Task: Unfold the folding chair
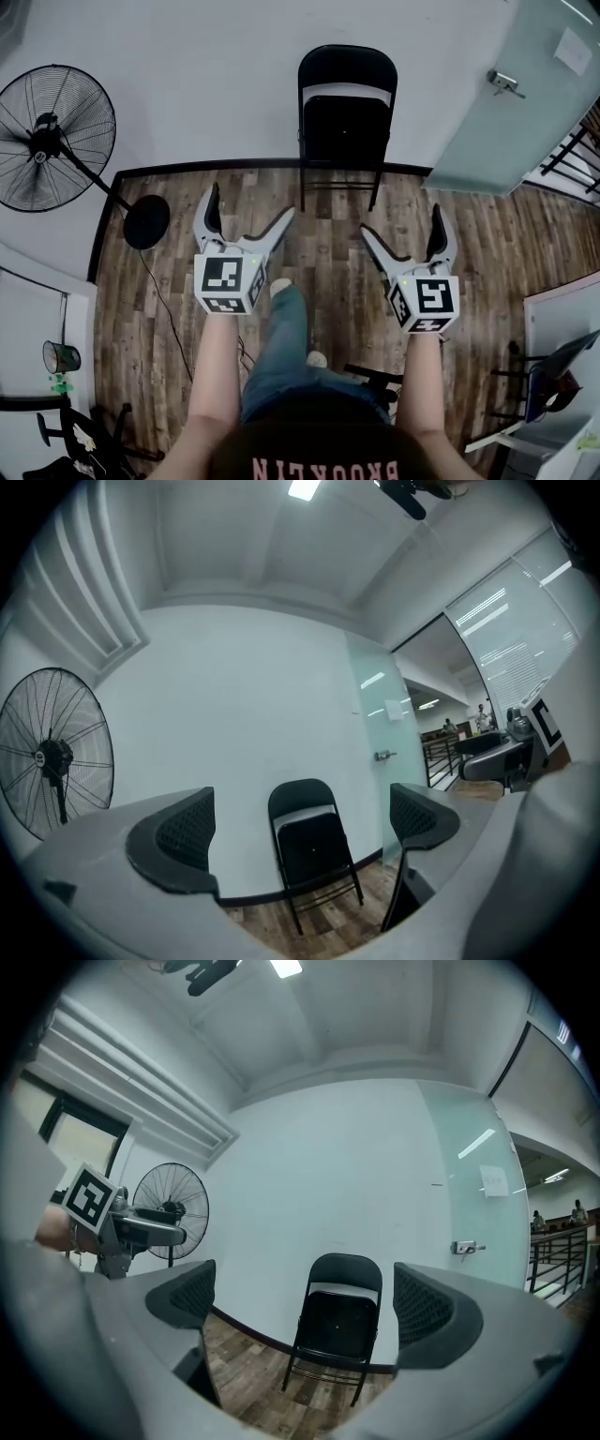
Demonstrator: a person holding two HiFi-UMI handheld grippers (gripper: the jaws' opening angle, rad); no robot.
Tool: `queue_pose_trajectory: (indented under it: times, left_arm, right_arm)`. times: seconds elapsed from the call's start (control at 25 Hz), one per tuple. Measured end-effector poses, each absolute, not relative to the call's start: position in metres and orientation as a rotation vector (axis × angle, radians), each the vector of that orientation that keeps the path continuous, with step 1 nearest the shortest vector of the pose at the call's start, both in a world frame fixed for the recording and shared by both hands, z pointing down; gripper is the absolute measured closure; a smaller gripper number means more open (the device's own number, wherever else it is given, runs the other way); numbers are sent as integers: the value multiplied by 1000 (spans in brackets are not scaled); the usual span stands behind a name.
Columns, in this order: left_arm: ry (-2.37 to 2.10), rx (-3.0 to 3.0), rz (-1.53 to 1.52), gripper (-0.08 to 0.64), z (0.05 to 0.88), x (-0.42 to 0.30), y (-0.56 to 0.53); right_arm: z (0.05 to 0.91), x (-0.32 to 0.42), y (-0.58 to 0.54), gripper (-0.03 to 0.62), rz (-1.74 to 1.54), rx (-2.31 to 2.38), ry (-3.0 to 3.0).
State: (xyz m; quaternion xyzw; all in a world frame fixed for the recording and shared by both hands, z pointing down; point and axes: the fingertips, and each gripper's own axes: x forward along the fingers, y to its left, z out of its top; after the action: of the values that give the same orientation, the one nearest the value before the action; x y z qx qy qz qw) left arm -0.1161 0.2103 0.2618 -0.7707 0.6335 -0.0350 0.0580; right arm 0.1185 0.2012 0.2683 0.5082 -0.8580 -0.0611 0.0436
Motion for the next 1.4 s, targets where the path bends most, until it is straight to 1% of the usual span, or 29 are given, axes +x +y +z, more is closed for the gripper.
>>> queue_pose_trajectory:
  times: [0.28, 0.96, 1.12, 1.4]
  left_arm:
    - [1913, -2358, -85, -9, 266, -145, 138]
    - [1835, -2461, -50, -9, 255, -234, -130]
    - [1823, -2482, -54, -9, 258, -246, -168]
    - [1792, -2546, -132, -9, 289, -243, -204]
  right_arm:
    - [274, 98, 135, 21, -201, 1594, -2564]
    - [263, 17, -107, 23, -179, 1710, -2434]
    - [273, 1, -136, 23, -151, 1699, -2412]
    - [310, 3, -168, 23, -17, 1724, -2379]
